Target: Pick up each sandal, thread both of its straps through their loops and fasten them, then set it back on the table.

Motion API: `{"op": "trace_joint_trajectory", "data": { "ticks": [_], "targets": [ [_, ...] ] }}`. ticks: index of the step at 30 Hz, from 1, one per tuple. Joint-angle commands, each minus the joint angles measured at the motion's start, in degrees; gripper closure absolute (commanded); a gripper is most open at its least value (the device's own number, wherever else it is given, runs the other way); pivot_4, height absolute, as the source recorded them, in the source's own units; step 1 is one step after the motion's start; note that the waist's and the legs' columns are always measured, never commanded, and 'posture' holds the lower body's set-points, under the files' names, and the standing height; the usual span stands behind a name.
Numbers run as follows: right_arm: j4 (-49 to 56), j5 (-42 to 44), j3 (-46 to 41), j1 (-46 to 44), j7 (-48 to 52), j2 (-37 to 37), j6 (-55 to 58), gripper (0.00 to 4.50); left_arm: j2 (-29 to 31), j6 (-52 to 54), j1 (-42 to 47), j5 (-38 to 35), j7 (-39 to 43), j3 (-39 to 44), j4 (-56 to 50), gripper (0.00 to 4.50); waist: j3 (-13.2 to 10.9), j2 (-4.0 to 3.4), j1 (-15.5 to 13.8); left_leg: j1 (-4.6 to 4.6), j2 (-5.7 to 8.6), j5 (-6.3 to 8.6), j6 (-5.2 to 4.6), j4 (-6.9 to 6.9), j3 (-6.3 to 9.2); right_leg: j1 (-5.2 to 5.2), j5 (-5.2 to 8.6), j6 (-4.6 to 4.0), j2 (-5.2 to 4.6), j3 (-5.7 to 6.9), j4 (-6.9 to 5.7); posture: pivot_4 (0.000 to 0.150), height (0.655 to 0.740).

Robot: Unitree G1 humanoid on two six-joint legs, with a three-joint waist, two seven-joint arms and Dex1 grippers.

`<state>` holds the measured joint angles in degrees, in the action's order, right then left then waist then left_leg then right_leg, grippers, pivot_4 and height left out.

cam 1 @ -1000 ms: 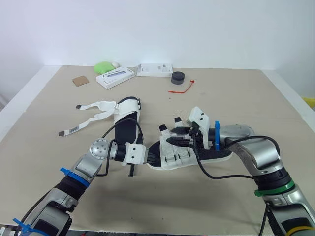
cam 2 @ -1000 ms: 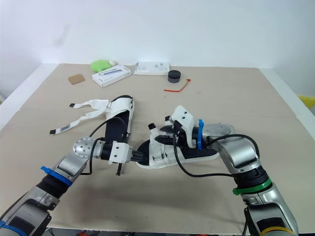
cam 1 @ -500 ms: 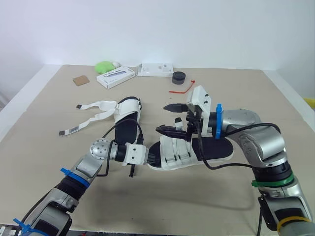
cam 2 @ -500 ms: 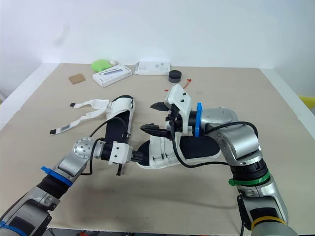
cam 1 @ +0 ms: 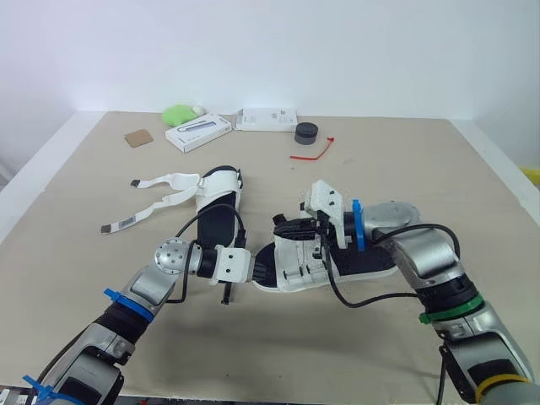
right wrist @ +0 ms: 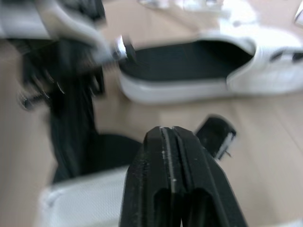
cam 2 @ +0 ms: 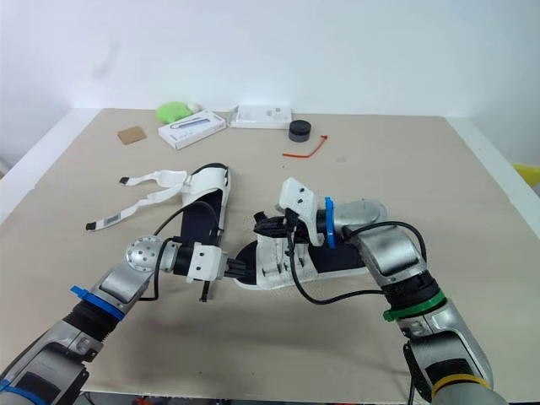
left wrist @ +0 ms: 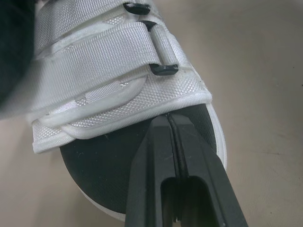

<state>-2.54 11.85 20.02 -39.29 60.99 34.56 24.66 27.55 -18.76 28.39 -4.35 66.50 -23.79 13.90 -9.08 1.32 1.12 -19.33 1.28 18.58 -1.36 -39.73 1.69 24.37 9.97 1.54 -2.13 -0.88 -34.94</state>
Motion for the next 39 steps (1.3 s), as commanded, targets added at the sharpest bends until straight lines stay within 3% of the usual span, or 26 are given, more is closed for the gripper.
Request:
{"op": "trace_joint_trajectory", "data": {
  "ticks": [1,11,14,17,20,21,22,23,24,25,27,29,35,39],
  "targets": [
    [-2.3,-3.6,0.7,-1.7,0.5,0.7,-0.9,4.40,0.9,2.6,-2.1,4.1,0.2,-2.1,3.1,4.50,0.0,-0.01,0.0,0.00,0.00,0.00,0.00,0.01,0.01,0.00,0.01,-0.01,0.00,0.01,0.00,0.150,0.7400],
    [0.6,-0.2,-2.8,-3.2,0.7,-1.3,7.0,4.40,1.1,3.6,-3.0,2.7,0.4,-1.3,1.5,4.50,0.0,-0.01,0.0,0.01,-0.01,0.00,0.00,0.07,0.07,0.00,0.03,-0.08,-0.17,0.08,0.00,0.150,0.7400],
    [0.2,4.1,-9.8,-7.5,-0.4,-0.5,11.2,3.55,1.1,6.6,-3.6,-2.4,2.2,0.9,-2.2,4.50,-0.1,-0.21,0.0,-0.05,-0.02,0.00,0.01,0.11,0.06,0.11,0.02,-0.14,-0.20,0.09,0.00,0.150,0.7400],
    [-0.3,7.4,-13.8,-9.8,4.4,3.8,11.1,2.13,2.1,13.7,-4.1,-8.6,4.4,3.5,-7.3,4.50,-0.2,-0.36,0.0,-0.56,0.01,-0.03,0.05,0.10,-0.04,0.72,-0.16,-0.36,-0.17,0.09,-0.10,0.150,0.7400],
    [-1.6,9.1,-17.4,-8.8,8.1,8.4,8.7,0.73,2.6,19.3,-4.0,-13.1,3.8,7.0,-11.1,3.62,-0.3,-0.37,0.0,-0.98,-0.01,-0.01,0.04,0.16,0.15,1.03,-0.27,-0.57,-0.05,0.18,-0.10,0.150,0.7400],
    [-2.1,9.4,-18.5,-8.2,8.7,9.5,8.2,0.20,2.8,21.0,-4.2,-14.5,3.6,8.0,-12.5,3.11,-0.3,-0.37,0.0,-1.00,-0.03,0.03,0.04,0.24,0.16,1.06,-0.22,-0.59,-0.07,0.17,-0.08,0.150,0.7400],
    [-3.1,9.2,-19.6,-6.7,9.7,10.9,6.0,0.00,2.9,23.1,-4.4,-16.6,2.9,9.6,-14.4,2.30,-0.3,-0.37,0.0,-1.05,-0.03,0.06,0.01,0.30,0.16,1.10,-0.17,-0.61,-0.11,0.17,-0.04,0.150,0.7400],
    [-4.1,8.5,-20.2,-4.9,10.3,12.2,4.0,0.00,3.2,25.2,-4.7,-18.6,2.6,10.9,-16.3,2.30,-0.5,-0.47,0.1,-1.06,-0.03,0.07,0.01,0.31,0.16,1.11,-0.15,-0.61,-0.13,0.18,-0.04,0.150,0.7400],
    [-5.3,7.8,-20.8,-2.9,11.0,13.3,1.6,0.00,3.7,27.4,-5.2,-20.7,2.3,12.4,-18.5,1.80,-0.5,-0.45,0.0,-1.11,-0.04,0.15,-0.04,0.31,0.05,1.16,-0.12,-0.60,-0.21,0.17,0.00,0.150,0.7400],
    [-6.7,6.9,-21.0,-0.9,11.5,14.0,-1.7,0.00,4.4,29.1,-5.9,-22.5,2.1,13.8,-20.5,1.70,-0.5,-0.43,0.0,-1.13,-0.04,0.15,-0.03,0.31,0.07,1.17,-0.10,-0.58,-0.21,0.18,0.01,0.150,0.7400],
    [-8.8,4.9,-20.5,2.5,12.4,14.7,-8.4,0.00,5.6,31.0,-7.4,-24.5,2.4,15.6,-23.7,0.78,-0.6,-0.42,0.0,-1.19,-0.04,0.22,0.04,0.31,0.08,1.17,-0.05,-0.52,-0.26,0.19,0.06,0.150,0.7400],
    [-10.2,5.2,-20.1,4.7,13.0,13.6,-11.1,0.00,6.9,32.5,-8.9,-26.3,2.6,17.2,-26.6,0.14,-0.8,-0.66,0.0,-1.19,0.03,0.24,0.09,0.27,-0.05,1.18,-0.05,-0.47,-0.31,0.16,0.07,0.150,0.7400],
    [-15.7,1.5,-16.2,6.9,16.2,10.5,-23.2,0.00,10.4,34.7,-14.0,-30.0,3.3,20.7,-33.2,0.14,-0.8,-0.58,0.2,-1.07,0.03,0.17,0.25,0.25,-0.23,1.20,-0.10,-0.40,-0.25,-0.03,-0.01,0.150,0.7400],
    [-16.4,2.2,-14.9,5.0,17.3,6.5,-25.0,0.00,11.0,34.7,-15.8,-30.1,2.5,22.0,-34.8,0.14,-0.9,-0.52,0.2,-1.03,0.01,0.07,0.41,0.21,-0.25,1.17,-0.15,-0.48,-0.10,-0.05,-0.03,0.150,0.7400]
  ]
}}
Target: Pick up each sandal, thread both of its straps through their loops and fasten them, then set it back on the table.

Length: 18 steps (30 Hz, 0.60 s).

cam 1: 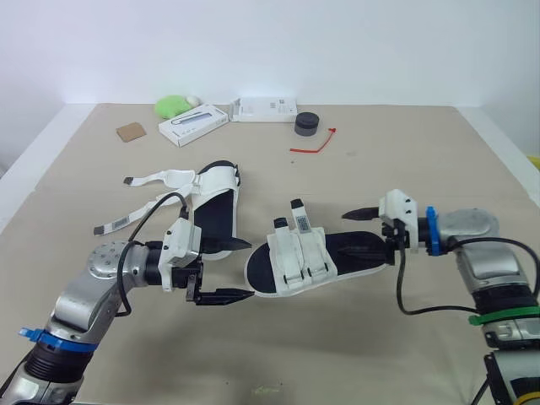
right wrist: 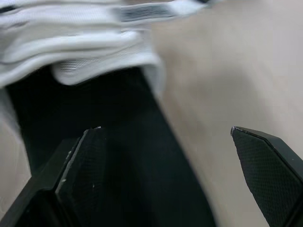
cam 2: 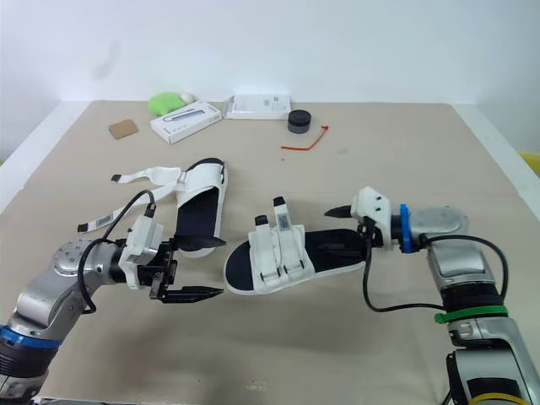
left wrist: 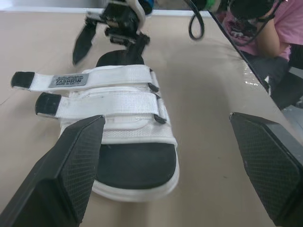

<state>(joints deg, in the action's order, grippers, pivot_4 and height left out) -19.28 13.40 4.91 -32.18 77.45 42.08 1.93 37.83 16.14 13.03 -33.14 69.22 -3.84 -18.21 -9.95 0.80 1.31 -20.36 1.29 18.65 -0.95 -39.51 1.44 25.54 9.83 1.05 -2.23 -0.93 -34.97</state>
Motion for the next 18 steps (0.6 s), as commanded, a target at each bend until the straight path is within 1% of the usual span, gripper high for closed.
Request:
{"op": "trace_joint_trajectory", "data": {
  "ticks": [1,4,10,11,13,18],
  "targets": [
    [-0.7,-0.2,0.6,-2.5,0.6,-2.1,-4.1,0.00,0.6,-0.1,-0.4,-1.2,-0.6,2.2,-3.0,0.14,0.0,0.01,-0.1,0.00,0.00,-0.02,0.03,-0.02,0.01,0.00,-0.01,-0.01,0.01,0.00,-0.01,0.150,0.7400],
    [-2.9,-1.5,1.6,-3.3,-0.5,-4.9,-7.8,0.00,0.1,-0.4,-0.1,-0.5,-1.8,2.1,-3.4,0.14,0.0,0.05,-0.1,0.07,0.00,-0.05,0.09,-0.08,0.03,-0.09,-0.04,-0.02,0.01,0.02,-0.04,0.150,0.7400],
    [-3.1,-0.2,1.2,-3.0,-1.8,-8.9,-7.3,0.00,-0.8,-2.4,-0.8,1.0,-2.5,1.3,-3.0,0.14,0.0,0.05,-0.1,0.08,-0.01,-0.06,0.12,-0.08,0.04,-0.09,-0.07,-0.04,0.00,0.01,-0.07,0.150,0.7400],
    [-3.2,0.1,1.0,-2.8,-1.6,-9.2,-6.9,0.52,-0.8,-2.6,-1.0,1.2,-2.6,1.3,-3.0,0.00,0.0,0.05,-0.1,0.08,-0.01,-0.06,0.13,-0.08,0.06,-0.09,-0.07,-0.04,-0.02,0.02,-0.06,0.150,0.7400],
    [-3.3,0.5,0.5,-2.5,-1.8,-9.5,-6.8,1.32,-0.9,-3.1,-1.2,1.4,-2.6,1.3,-2.9,0.00,0.0,0.05,-0.1,0.08,-0.01,-0.05,0.16,-0.08,0.07,-0.09,-0.08,-0.04,-0.06,0.02,-0.07,0.150,0.7400],
    [-2.0,1.8,0.4,-1.7,-1.4,-10.4,-6.6,3.74,-0.8,-4.2,-0.9,1.9,-2.2,1.2,-1.6,0.00,0.0,0.05,-0.1,0.08,0.01,-0.05,0.17,-0.09,0.08,-0.10,-0.09,-0.03,-0.06,0.03,-0.08,0.150,0.7400]
  ]
}}
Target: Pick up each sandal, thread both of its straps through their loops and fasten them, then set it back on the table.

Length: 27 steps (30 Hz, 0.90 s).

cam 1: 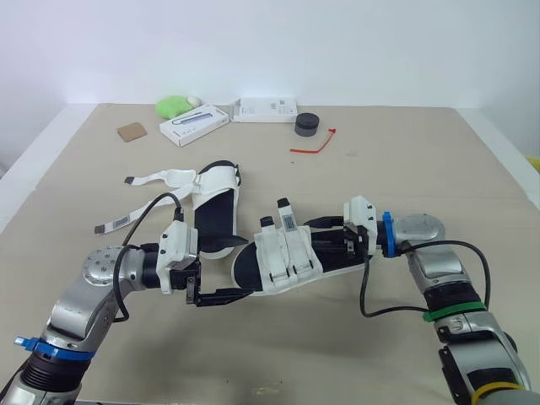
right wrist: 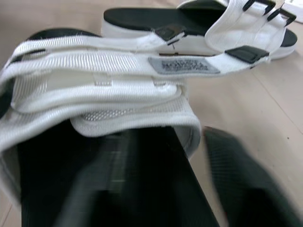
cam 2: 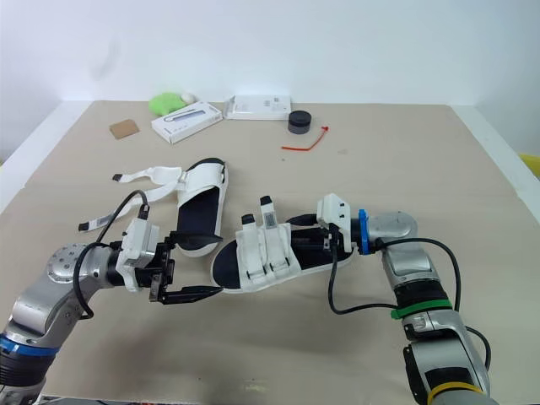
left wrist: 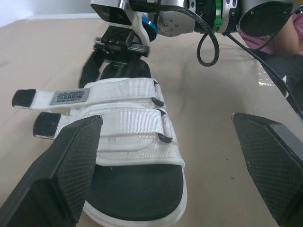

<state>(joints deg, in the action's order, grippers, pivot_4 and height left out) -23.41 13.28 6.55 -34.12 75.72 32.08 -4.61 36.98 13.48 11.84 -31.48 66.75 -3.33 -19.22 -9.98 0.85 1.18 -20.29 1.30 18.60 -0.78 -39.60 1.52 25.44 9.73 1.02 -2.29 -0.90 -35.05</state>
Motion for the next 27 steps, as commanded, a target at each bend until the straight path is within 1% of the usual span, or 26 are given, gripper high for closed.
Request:
{"op": "trace_joint_trajectory", "data": {
  "ticks": [1,2,8,11,15,17,19,22,24,27],
  "targets": [
    [2.5,2.0,-1.2,0.4,0.2,-0.5,0.1,4.30,0.0,-1.7,0.4,0.4,0.4,0.6,-0.3,0.00,0.0,0.00,0.0,0.00,0.00,0.00,0.00,0.00,0.00,0.00,0.00,0.00,0.00,0.00,-0.01,0.150,0.7400],
    [2.8,2.1,-1.2,0.6,0.2,-0.6,0.3,4.45,-0.1,-1.9,0.6,0.5,0.5,0.5,0.0,0.00,0.0,0.00,0.0,0.00,0.00,0.00,0.00,0.00,0.00,0.00,0.00,0.00,0.01,0.00,-0.01,0.150,0.7400],
    [5.1,2.9,-1.5,1.6,-1.0,-0.9,2.3,4.45,-0.3,-2.5,1.4,1.0,0.7,-0.1,1.0,0.00,0.0,0.00,0.0,0.00,0.01,0.00,0.00,0.00,0.02,0.00,-0.01,0.00,0.01,0.01,-0.03,0.150,0.7400],
    [7.5,3.6,-3.1,2.6,-4.6,-0.6,5.8,4.45,-0.5,-2.5,1.7,1.2,0.7,-0.3,1.3,0.00,0.0,0.00,0.0,0.00,0.01,0.00,0.00,0.00,0.01,0.00,-0.02,0.02,0.02,0.01,-0.03,0.150,0.7400],
    [11.7,6.5,-10.8,3.7,-17.1,-0.1,16.3,4.45,-1.2,-2.4,2.6,1.4,0.2,-0.4,2.2,0.00,0.0,0.00,-0.1,-0.02,0.04,-0.03,0.06,-0.02,0.05,0.00,-0.03,0.03,-0.02,0.00,-0.07,0.150,0.7400],
    [13.9,7.6,-16.0,4.5,-24.9,0.0,20.8,4.45,-1.5,-2.0,3.2,1.2,-0.2,-0.3,2.7,0.00,0.0,0.00,-0.2,-0.04,0.08,-0.07,0.13,-0.03,0.05,0.01,-0.06,0.07,-0.05,-0.01,-0.07,0.150,0.7400],
    [16.0,8.0,-20.0,5.5,-31.0,0.0,23.8,4.45,-1.6,-1.8,3.8,1.2,-0.2,-0.2,3.1,0.00,0.0,0.00,-0.2,-0.07,0.12,-0.08,0.15,-0.05,0.07,0.00,-0.08,0.11,-0.07,-0.01,-0.06,0.150,0.7400],
    [18.3,6.4,-26.3,7.8,-42.6,-0.7,26.5,4.45,-2.1,-1.8,5.1,1.6,0.0,-0.5,4.2,0.00,0.0,0.00,-0.2,-0.09,0.12,-0.08,0.15,-0.05,0.12,0.00,-0.09,0.11,-0.01,-0.02,-0.06,0.150,0.7400],
    [20.2,5.4,-28.2,9.6,-48.1,-1.5,27.5,4.45,-2.4,-1.6,6.0,1.8,-0.2,-0.8,4.9,0.00,0.0,0.00,-0.2,-0.10,0.12,-0.08,0.14,-0.04,0.12,0.00,-0.09,0.11,-0.01,-0.03,-0.08,0.150,0.7400],
    [24.8,5.6,-31.7,12.2,-58.0,-4.9,31.9,4.45,-2.7,-1.0,6.9,1.7,-0.3,-0.9,5.0,0.00,0.0,-0.01,0.0,-0.09,0.11,-0.08,0.13,-0.04,0.04,0.00,-0.09,0.12,0.00,-0.10,-0.09,0.150,0.7400]
  ]
}}
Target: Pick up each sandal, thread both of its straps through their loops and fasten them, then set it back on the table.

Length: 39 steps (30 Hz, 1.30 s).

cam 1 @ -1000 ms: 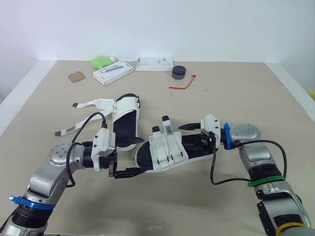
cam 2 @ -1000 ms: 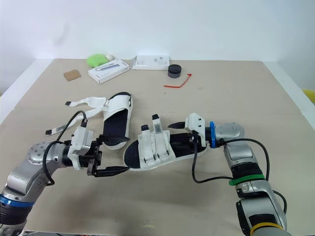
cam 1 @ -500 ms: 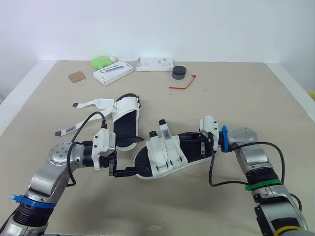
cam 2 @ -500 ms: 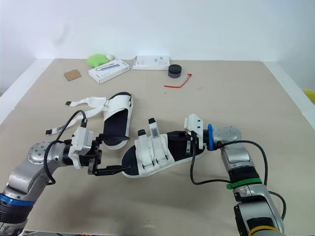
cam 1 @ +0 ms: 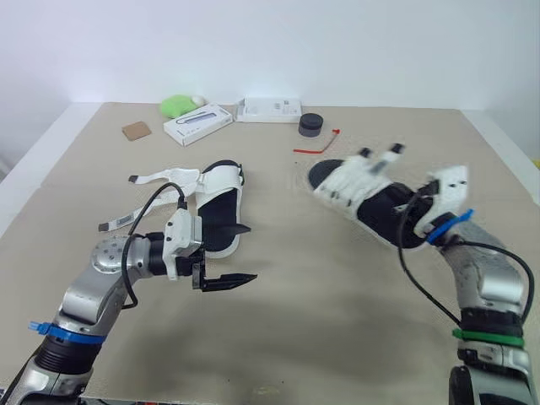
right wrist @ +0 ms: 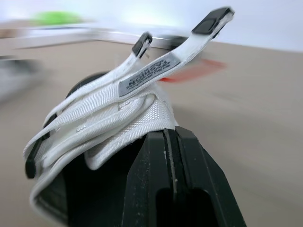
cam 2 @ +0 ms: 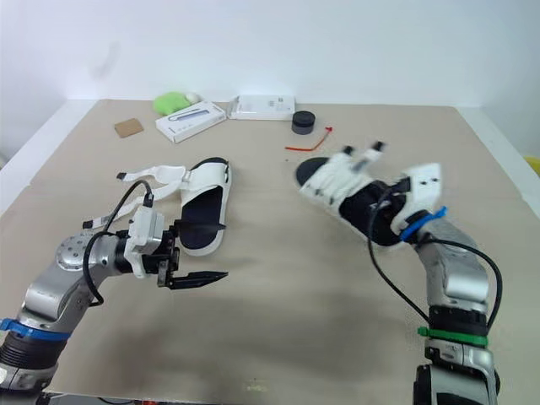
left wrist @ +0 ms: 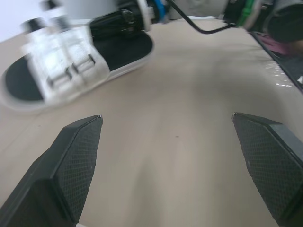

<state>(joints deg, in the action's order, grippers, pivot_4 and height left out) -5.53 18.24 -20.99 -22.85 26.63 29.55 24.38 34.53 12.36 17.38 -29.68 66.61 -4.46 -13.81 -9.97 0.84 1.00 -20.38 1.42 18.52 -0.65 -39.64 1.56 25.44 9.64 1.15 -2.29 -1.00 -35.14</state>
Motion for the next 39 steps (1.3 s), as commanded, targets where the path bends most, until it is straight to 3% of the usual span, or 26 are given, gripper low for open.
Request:
{"op": "trace_joint_trajectory", "data": {
  "ticks": [1,13,23,24,29,32,33,39],
  "targets": [
    [8.3,0.7,-5.0,1.6,-11.6,-3.7,4.4,4.45,-0.2,0.3,1.5,-0.3,-0.1,0.3,-0.4,0.00,0.0,-0.01,0.3,0.02,-0.03,0.00,0.00,0.00,-0.05,0.00,-0.01,0.01,0.04,-0.05,0.00,0.150,0.7400],
    [12.5,0.3,-9.8,0.7,-34.6,-15.2,10.8,4.45,-0.7,0.3,2.0,0.5,-0.2,-0.6,-0.4,0.00,0.0,-0.02,0.4,0.19,-0.12,-0.06,-0.11,-0.10,-0.35,-0.04,-0.14,0.14,0.41,-0.62,-0.07,0.150,0.7400],
    [12.7,1.4,-6.3,0.1,-30.1,-14.7,9.5,4.45,-1.0,0.6,1.7,0.7,-0.9,-1.0,-1.3,0.00,0.0,-0.03,0.5,0.19,-0.14,-0.06,-0.13,-0.12,-0.45,-0.03,-0.17,0.18,0.46,-0.74,-0.04,0.150,0.7400],
    [13.5,1.8,-6.0,0.3,-29.1,-14.6,9.6,3.81,-1.0,0.5,1.6,0.7,-0.9,-1.0,-1.4,0.00,0.0,-0.03,0.5,0.19,-0.17,-0.06,-0.13,-0.12,-0.46,-0.03,-0.18,0.17,0.50,-0.74,-0.04,0.150,0.7400],
    [17.4,1.7,-0.9,2.6,-20.0,-8.9,10.1,1.67,-0.9,0.6,1.5,0.6,-1.1,-0.9,-1.5,0.00,0.0,-0.03,0.5,0.21,-0.22,-0.06,-0.13,-0.12,-0.46,-0.03,-0.20,0.13,0.57,-0.74,-0.04,0.150,0.7400],
    [19.9,2.6,1.8,4.3,-12.7,-3.2,11.1,0.76,-1.0,0.0,2.0,0.7,-1.0,-0.7,-0.9,0.00,0.0,-0.05,0.5,0.21,-0.20,-0.06,-0.14,-0.13,-0.49,-0.03,-0.19,0.16,0.56,-0.77,-0.03,0.150,0.7400],
    [20.1,2.7,2.1,4.6,-11.1,-1.8,10.8,0.24,-1.3,-0.5,2.1,0.6,-1.2,-0.4,-0.6,0.00,0.0,-0.05,0.5,0.21,-0.20,-0.05,-0.14,-0.13,-0.50,-0.03,-0.20,0.16,0.56,-0.77,-0.01,0.150,0.7400],
    [22.1,4.8,5.0,8.5,5.0,9.7,9.3,0.08,-3.0,-0.5,4.0,-1.3,-1.2,1.1,1.5,0.00,0.0,-0.02,0.3,0.20,-0.21,-0.05,-0.15,-0.15,-0.46,-0.07,-0.20,0.17,0.58,-0.72,0.02,0.150,0.7400]
  ]
}}
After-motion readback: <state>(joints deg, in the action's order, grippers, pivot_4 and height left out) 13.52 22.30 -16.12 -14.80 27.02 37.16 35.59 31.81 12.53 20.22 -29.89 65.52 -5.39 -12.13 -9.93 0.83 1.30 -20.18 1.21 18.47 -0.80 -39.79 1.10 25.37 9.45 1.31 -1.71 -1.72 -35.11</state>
